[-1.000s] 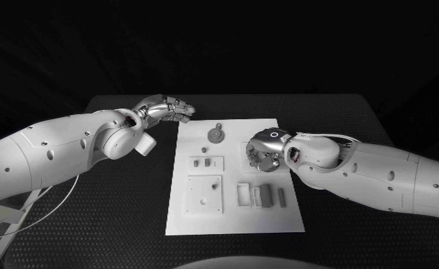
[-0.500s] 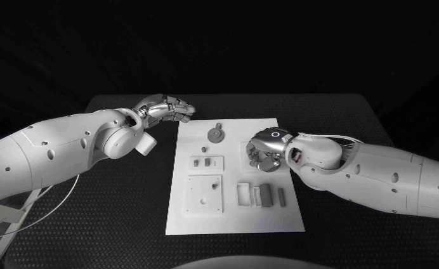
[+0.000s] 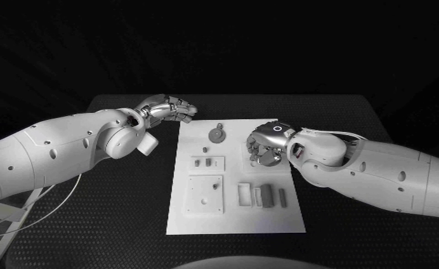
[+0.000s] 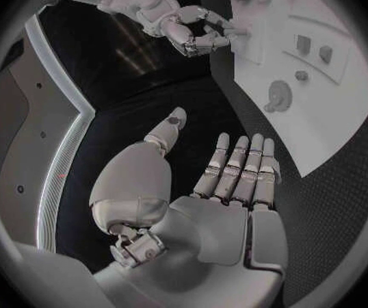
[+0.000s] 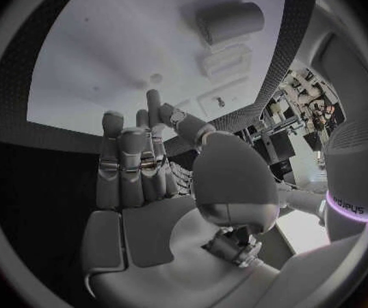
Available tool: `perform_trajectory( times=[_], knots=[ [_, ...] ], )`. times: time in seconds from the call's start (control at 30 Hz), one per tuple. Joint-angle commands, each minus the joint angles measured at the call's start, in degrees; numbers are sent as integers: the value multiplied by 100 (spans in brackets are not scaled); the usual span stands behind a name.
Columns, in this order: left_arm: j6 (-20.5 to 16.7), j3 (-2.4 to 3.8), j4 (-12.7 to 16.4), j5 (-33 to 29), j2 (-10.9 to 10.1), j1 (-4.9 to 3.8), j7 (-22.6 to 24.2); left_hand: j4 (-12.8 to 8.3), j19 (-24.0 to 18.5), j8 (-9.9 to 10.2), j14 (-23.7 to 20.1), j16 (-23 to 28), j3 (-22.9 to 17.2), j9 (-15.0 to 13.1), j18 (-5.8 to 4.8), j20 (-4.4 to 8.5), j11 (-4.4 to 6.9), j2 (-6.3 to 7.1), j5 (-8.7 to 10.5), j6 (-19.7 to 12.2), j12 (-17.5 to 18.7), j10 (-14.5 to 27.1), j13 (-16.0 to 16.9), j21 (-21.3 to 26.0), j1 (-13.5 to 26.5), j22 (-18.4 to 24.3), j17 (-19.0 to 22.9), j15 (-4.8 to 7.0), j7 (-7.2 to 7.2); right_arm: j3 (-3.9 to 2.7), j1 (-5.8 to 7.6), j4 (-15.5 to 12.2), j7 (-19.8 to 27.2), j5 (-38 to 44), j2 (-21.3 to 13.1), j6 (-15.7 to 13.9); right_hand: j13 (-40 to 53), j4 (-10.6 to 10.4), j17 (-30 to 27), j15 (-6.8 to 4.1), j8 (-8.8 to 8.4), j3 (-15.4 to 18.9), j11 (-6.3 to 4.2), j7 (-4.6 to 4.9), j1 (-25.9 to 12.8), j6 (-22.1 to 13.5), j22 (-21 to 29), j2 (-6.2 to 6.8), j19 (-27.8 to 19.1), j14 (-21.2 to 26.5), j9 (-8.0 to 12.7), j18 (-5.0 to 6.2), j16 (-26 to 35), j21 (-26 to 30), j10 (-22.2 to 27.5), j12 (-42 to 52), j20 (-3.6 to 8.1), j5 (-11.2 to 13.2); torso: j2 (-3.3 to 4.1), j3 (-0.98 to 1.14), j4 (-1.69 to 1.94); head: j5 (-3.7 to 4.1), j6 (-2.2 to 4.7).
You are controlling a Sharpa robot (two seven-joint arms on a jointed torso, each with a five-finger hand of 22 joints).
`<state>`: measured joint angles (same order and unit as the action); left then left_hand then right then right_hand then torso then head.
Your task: Assemble the parts on the task board
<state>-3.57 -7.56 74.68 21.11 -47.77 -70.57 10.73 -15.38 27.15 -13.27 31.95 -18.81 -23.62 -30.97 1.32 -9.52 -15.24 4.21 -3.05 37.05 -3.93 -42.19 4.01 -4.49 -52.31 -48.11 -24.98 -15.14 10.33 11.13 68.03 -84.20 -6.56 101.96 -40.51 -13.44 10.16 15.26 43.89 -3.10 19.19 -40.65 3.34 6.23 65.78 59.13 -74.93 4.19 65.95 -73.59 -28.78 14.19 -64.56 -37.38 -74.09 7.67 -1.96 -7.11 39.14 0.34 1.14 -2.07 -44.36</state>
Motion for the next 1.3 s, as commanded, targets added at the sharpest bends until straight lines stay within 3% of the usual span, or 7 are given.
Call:
perform_trajectory(
  times=[0.03, 0.37, 0.5, 0.73, 0.87, 1.03, 1.3],
  knots=[
    [36, 4, 10, -19, 13, -3, 61, -2, 31, -38, -13, 34, 2, 2, -44, 5, -13, 4, 17, 59, 3, 2, -2, 34, 5, 9, -6, -4, 374, -78, 1, -3, -3, 23, 10, -28, 25, -8, 8, -46, 18, -44, -50, 10, -8, 42, -139, -45, -1, 2, -96, 81, -39, -39, -200, -38, 42, -18, 4, 5, -1, -40, -8],
    [49, 5, -10, -19, 22, -3, 69, -2, 31, -38, -13, 35, 2, 2, -44, 5, -14, 4, 17, 59, 3, 2, -2, 34, 5, 9, -6, -4, 374, -140, 30, -505, 151, -433, 104, 145, 38, -6, 4, -46, 13, -56, -50, 13, -24, 34, -136, -53, -10, 11, -102, 81, -43, -47, -198, -52, 42, -18, 2, 2, -15, -68, 4],
    [48, 5, -46, -19, 40, -3, 70, 1, 29, -37, -21, 39, 9, 3, -46, 2, -15, 15, 17, 57, 2, 1, -1, 35, 17, 10, -5, -6, 375, -140, 9, -578, 195, -435, 289, 177, 45, -1, 0, -44, 8, -63, -48, 15, -33, 27, -135, -61, -20, 21, -106, 81, -43, -49, -192, -63, 41, -18, 5, 21, -18, -101, 10],
    [44, 5, -72, -19, 50, -3, 76, 3, 27, -37, -24, 41, 11, 4, -46, 1, -15, 18, 17, 56, 2, 1, -1, 36, 21, 11, -5, -8, 376, -141, -108, -626, 323, -538, 636, 187, 55, 11, -6, -42, 0, -74, -45, 20, -42, 14, -133, -83, -32, 35, -111, 81, -41, -52, -184, -80, 39, -18, 4, 4, -9, -87, 18],
    [47, 5, -95, -19, 64, -3, 74, 4, 26, -37, -26, 42, 10, 4, -46, 1, -15, 17, 17, 56, 2, 1, -1, 37, 21, 12, -5, -8, 376, -140, -194, -544, 363, -569, 856, 269, 59, 19, -8, -42, -3, -77, -44, 22, -46, 8, -132, -91, -36, 40, -113, 81, -40, -54, -182, -86, 39, -18, 9, 14, -3, -115, 31],
    [43, 5, -98, -19, 69, -3, 70, 5, 24, -37, -27, 43, 11, 4, -46, 0, -15, 17, 17, 56, 1, 0, -1, 37, 23, 12, -5, -9, 376, -96, -378, -363, 378, -538, 1180, 352, 69, 34, -13, -37, -11, -77, -40, 28, -64, -5, -131, -101, -49, 52, -119, 81, -39, -56, -173, -102, 35, -16, 9, 7, 2, -159, 10],
    [50, 5, -94, -19, 83, -4, 65, 5, 23, -38, -28, 43, 10, 4, -46, 0, -14, 17, 17, 57, 1, 0, -1, 38, 24, 13, -5, -9, 376, 22, -451, -285, 380, -335, 1382, 416, 77, 49, -17, -35, -14, -80, -38, 30, -72, -10, -131, -109, -59, 61, -125, 81, -39, -57, -170, -112, 32, -16, 6, 5, 0, -195, -10]
  ],
)
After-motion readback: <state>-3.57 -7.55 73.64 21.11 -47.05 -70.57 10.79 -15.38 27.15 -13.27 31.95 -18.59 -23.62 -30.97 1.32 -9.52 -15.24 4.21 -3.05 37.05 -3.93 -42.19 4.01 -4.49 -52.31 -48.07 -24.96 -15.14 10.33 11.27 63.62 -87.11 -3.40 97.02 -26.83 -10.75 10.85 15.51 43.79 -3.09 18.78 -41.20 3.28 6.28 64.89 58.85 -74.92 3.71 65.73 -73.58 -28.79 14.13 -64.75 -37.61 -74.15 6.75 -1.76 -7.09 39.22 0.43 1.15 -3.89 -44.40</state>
